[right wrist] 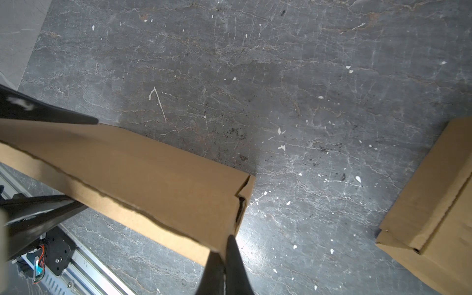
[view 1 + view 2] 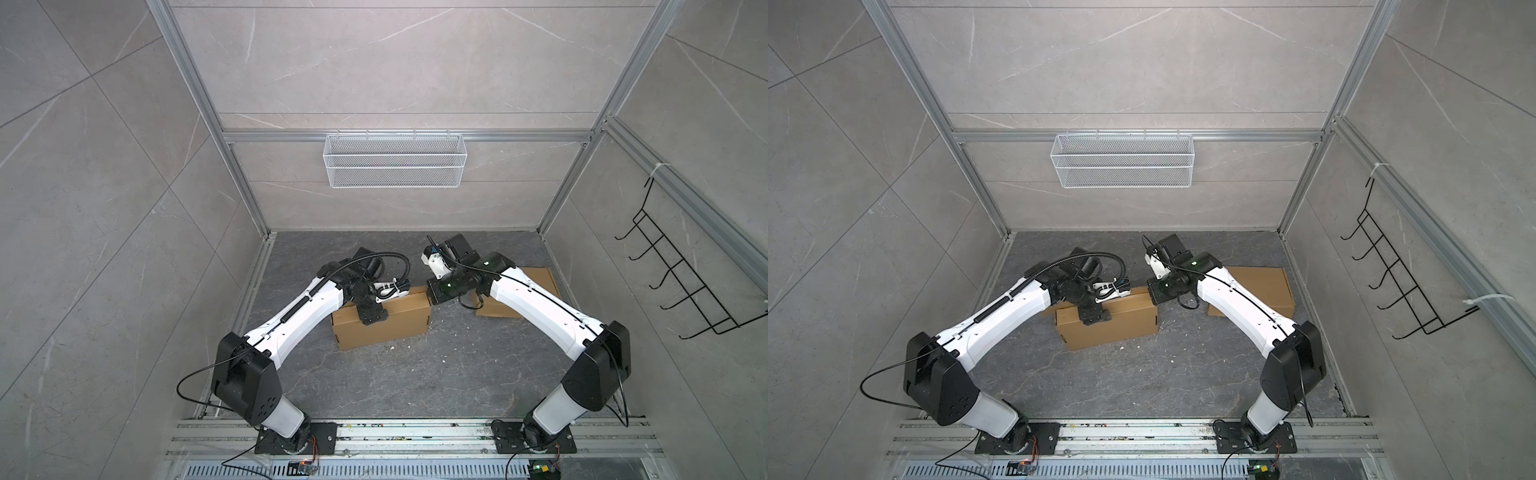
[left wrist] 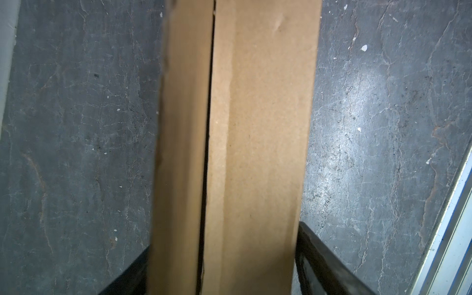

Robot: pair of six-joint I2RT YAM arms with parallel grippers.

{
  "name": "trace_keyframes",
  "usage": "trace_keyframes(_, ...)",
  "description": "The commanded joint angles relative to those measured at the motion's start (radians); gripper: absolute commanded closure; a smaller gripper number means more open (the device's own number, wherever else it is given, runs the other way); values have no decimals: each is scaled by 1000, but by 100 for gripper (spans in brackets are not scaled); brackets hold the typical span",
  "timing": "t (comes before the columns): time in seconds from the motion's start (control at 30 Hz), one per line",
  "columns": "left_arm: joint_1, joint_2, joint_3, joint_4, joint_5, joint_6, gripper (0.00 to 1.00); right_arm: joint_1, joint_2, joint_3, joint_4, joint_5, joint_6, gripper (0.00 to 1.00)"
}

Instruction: Fold the paper box

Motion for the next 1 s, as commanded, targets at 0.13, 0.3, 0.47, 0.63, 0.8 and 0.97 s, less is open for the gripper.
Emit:
trace_keyframes(0.13, 11, -105, 15, 13, 30, -81, 26, 11, 11, -13, -20, 4, 17, 100)
trace_keyframes(0.3, 69, -238, -26, 63, 29, -274, 27, 10, 8, -16, -19, 7, 21, 100)
trace_keyframes(0.47, 156, -369, -91, 40, -20, -498, 32, 12, 6, -18, -25, 10, 20, 100)
trace_keyframes(0.63, 341, -444, -113, -66, 66, -698, 39, 12, 5, -22, -20, 5, 24, 100)
trace_keyframes(0.8, 445, -449, -138, -148, 239, -780, 41, 11, 6, -25, -18, -2, 28, 100)
trace_keyframes(0.97, 471, -433, -185, -173, 162, -776, 45, 11, 5, -28, -16, -3, 26, 100)
